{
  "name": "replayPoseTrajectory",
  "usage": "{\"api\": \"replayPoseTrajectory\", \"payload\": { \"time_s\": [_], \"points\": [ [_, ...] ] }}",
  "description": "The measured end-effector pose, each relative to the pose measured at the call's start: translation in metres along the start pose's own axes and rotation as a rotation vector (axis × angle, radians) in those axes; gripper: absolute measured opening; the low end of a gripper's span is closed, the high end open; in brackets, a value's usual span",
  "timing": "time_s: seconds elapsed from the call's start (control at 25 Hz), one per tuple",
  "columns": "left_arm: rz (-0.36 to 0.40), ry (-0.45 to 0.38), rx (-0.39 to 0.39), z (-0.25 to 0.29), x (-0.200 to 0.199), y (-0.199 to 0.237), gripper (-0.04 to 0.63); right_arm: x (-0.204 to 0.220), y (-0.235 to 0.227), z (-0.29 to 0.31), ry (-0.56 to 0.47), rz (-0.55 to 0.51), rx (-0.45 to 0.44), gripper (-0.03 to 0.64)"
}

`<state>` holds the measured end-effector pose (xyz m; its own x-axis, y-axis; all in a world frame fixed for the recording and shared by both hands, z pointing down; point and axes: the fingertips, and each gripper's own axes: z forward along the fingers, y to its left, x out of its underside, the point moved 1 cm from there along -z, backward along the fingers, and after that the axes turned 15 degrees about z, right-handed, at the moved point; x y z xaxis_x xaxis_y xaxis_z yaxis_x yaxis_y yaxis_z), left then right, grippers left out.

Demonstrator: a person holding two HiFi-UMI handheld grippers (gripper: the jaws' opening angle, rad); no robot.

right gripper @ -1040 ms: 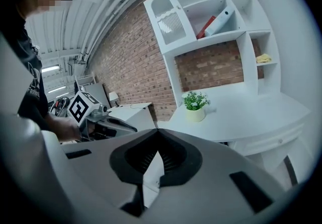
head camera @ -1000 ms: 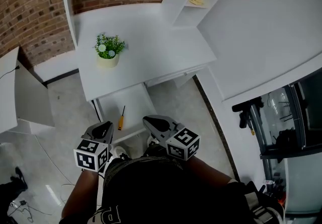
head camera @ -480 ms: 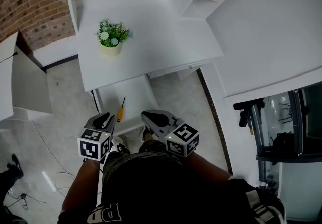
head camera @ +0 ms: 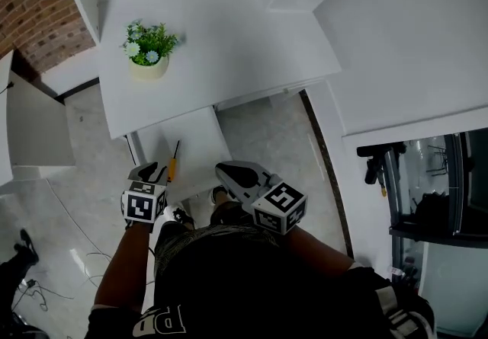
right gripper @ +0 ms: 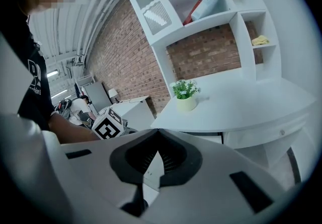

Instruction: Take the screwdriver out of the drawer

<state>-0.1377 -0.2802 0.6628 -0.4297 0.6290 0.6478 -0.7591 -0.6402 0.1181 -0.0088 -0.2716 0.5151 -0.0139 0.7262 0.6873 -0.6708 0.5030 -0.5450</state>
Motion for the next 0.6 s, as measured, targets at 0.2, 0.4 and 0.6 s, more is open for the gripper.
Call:
{"api": "replayPoseTrajectory", "payload": {
  "time_s": [0.2,0.4,0.6],
  "points": [
    [0.021,0.096,-0.011,0.039,0.011,0.006,0.121,-0.002,-0.024,-0.005,0.008,0.042,0.005,0.005],
    [0.046,0.189,-0.026,0.077,0.033,0.010,0.124,-0.002,-0.039,-0.009,0.013,0.074,0.003,0.005],
    [0.056,0.239,-0.011,0.112,0.053,0.008,0.124,-0.002,-0.054,-0.018,0.009,0.104,0.022,0.005]
  ]
}}
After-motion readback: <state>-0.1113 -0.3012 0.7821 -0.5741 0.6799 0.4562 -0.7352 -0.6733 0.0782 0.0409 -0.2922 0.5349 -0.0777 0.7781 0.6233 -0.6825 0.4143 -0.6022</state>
